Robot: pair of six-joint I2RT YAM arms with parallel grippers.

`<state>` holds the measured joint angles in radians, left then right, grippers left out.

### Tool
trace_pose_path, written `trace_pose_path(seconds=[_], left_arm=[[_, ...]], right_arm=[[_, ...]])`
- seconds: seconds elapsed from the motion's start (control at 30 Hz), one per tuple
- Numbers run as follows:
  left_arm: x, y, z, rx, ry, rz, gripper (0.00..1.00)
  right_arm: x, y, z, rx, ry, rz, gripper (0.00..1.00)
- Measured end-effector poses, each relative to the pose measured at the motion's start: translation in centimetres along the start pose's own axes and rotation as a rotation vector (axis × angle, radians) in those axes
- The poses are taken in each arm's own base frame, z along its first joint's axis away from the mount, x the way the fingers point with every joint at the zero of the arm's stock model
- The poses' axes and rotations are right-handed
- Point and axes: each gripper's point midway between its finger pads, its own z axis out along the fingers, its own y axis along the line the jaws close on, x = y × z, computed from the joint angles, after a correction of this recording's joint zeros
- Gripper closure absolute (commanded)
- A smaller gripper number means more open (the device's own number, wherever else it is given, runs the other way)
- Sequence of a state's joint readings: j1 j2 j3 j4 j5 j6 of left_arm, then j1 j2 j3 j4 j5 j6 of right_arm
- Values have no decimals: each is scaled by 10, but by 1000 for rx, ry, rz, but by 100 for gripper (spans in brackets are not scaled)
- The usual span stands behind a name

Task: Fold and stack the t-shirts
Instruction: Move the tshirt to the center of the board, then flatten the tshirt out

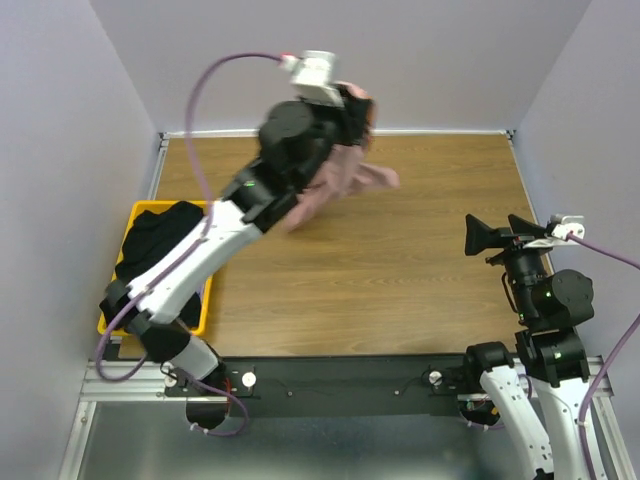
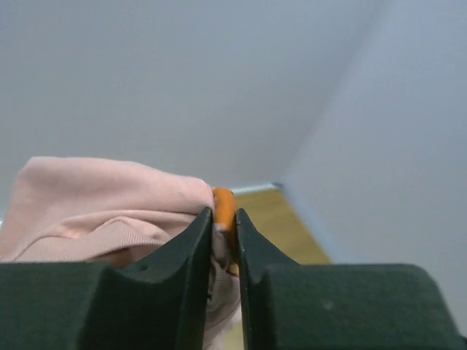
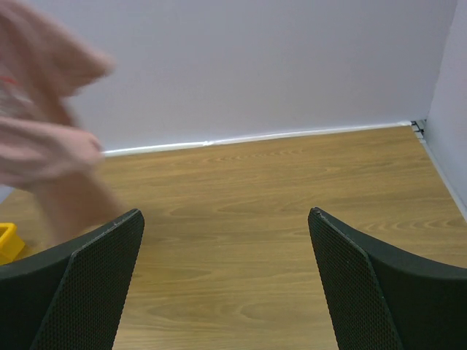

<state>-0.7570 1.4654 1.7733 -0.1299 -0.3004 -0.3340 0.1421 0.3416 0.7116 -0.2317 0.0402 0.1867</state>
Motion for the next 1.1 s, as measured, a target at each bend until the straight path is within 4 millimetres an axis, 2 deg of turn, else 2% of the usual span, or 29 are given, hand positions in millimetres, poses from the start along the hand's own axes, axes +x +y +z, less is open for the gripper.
trace_pose_path(seconds=[0.03, 0.07, 0.1, 0.13, 0.17, 0.2, 0.27, 0.33, 0.4, 0.47, 0.57, 0.63, 0.8, 0.9, 0.97, 1.03, 1.1], left_arm=[[9, -14, 6, 30, 16, 9, 22], [33, -51, 16, 105, 58, 27, 15], [46, -67, 22, 133, 79, 42, 14], [64, -91, 30, 174, 101, 58, 14], [84, -107, 35, 200, 131, 81, 12], [111, -119, 37, 218, 178, 108, 11], [147, -125, 32, 229, 255, 142, 11], [181, -112, 21, 212, 328, 173, 11], [200, -90, 5, 180, 376, 186, 11], [213, -65, -18, 143, 417, 190, 11], [218, -22, -56, 72, 451, 151, 11], [216, 1, -74, 35, 451, 120, 11], [211, 75, -117, -98, 421, 58, 12], [204, 113, -134, -176, 385, 46, 12], [197, 135, -147, -225, 352, 44, 12], [191, 147, -156, -251, 324, 47, 12], [187, 153, -163, -256, 297, 55, 12]], right_arm=[[-3, 1, -1, -2, -6, 0, 0], [-4, 1, -1, -2, -9, 0, 0], [-4, 1, -1, -2, -9, 1, 0], [-5, 1, -2, -2, -10, 1, 0], [-6, 1, -2, -3, -12, 1, 0], [-6, 1, -3, -2, -11, 1, 0], [-8, 1, -4, -1, -4, 0, 0], [-9, 2, -6, -3, 2, -3, 0], [-7, 2, -6, -3, 9, -3, 0], [-3, 1, -4, 1, 27, 4, 0], [14, 0, 9, 15, 95, 23, 0], [35, -3, 25, 34, 184, 39, 0], [110, -7, 75, 77, 488, 78, 0], [147, -7, 109, 94, 638, 104, 16], [172, -8, 139, 111, 710, 123, 20], [194, -10, 163, 125, 753, 138, 30], [220, -14, 186, 141, 796, 149, 33]])
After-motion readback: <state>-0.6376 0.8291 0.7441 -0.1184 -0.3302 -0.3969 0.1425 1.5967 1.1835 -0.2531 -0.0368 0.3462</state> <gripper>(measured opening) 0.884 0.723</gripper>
